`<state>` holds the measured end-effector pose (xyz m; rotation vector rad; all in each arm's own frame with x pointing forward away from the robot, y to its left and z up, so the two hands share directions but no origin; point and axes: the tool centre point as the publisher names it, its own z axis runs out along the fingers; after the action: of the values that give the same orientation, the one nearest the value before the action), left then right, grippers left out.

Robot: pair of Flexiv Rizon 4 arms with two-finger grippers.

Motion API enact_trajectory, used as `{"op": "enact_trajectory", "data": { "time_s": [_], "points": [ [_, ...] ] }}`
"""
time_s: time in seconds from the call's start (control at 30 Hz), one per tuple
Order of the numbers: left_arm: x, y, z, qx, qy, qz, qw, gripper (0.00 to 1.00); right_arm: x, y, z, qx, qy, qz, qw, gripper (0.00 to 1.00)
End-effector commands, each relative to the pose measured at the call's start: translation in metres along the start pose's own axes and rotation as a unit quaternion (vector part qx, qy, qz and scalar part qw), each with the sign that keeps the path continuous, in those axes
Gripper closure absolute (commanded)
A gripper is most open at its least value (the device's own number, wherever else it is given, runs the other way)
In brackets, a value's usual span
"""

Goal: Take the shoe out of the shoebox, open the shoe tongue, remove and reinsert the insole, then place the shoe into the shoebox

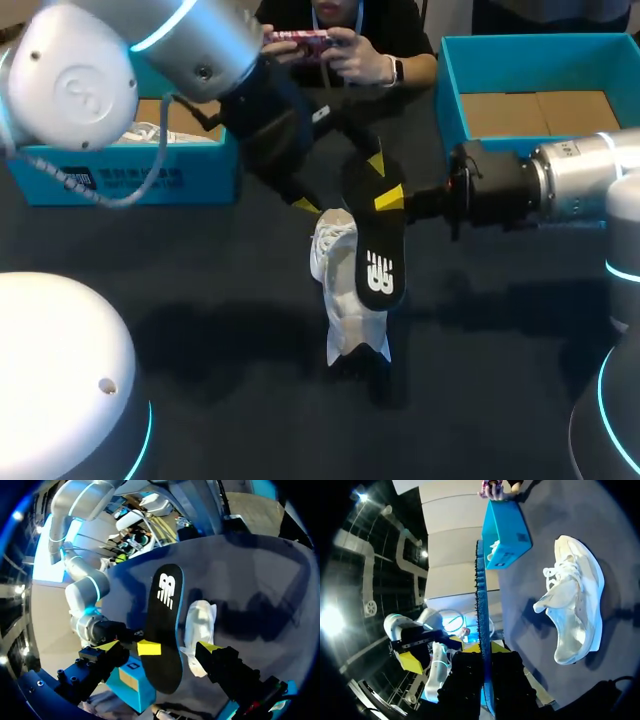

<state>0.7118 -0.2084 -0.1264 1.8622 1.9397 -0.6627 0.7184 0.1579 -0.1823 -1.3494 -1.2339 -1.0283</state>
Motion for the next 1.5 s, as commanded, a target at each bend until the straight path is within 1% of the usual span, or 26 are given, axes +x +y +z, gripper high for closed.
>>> {"op": "enact_trajectory", "data": {
  "time_s": [0.03,0.2,0.43,0.53,0.7,1.07,1.17,1.33,1.43,1.5],
  "points": [
    [-0.011,0.001,0.006,-0.002,0.085,0.006,0.996,0.00,0.000,0.002,0.005,0.001,-0.001,0.000,1.000,1.00],
    [-0.015,-0.001,0.010,-0.023,0.096,0.018,0.995,0.00,-0.001,0.005,0.007,0.004,-0.002,0.001,1.000,1.00],
    [-0.015,0.004,0.013,-0.032,0.112,0.027,0.993,0.00,-0.002,0.006,0.007,0.002,0.000,-0.003,1.000,1.00],
    [-0.017,0.008,0.014,-0.033,0.116,0.024,0.992,0.00,-0.001,0.006,0.006,0.001,-0.001,-0.004,1.000,1.00],
    [-0.021,0.007,0.016,-0.027,0.132,0.040,0.990,0.00,-0.002,0.006,0.006,0.000,-0.004,-0.007,1.000,1.00],
    [-0.019,0.008,0.022,-0.030,0.144,0.042,0.988,0.00,-0.007,0.004,0.003,-0.014,-0.001,-0.002,1.000,1.00],
    [-0.018,0.011,0.024,-0.037,0.145,0.039,0.988,0.00,-0.006,0.005,0.002,-0.014,-0.002,-0.003,1.000,1.00],
    [-0.016,0.011,0.029,-0.030,0.155,0.041,0.987,0.00,-0.003,0.006,0.003,-0.010,-0.005,-0.009,1.000,1.00],
    [-0.017,0.009,0.030,-0.028,0.157,0.039,0.986,0.00,-0.004,0.006,0.004,-0.009,-0.006,-0.010,1.000,1.00],
    [-0.020,0.008,0.029,-0.036,0.157,0.031,0.986,0.00,-0.005,0.006,0.005,-0.004,-0.012,-0.008,1.000,1.00]
  ]
}}
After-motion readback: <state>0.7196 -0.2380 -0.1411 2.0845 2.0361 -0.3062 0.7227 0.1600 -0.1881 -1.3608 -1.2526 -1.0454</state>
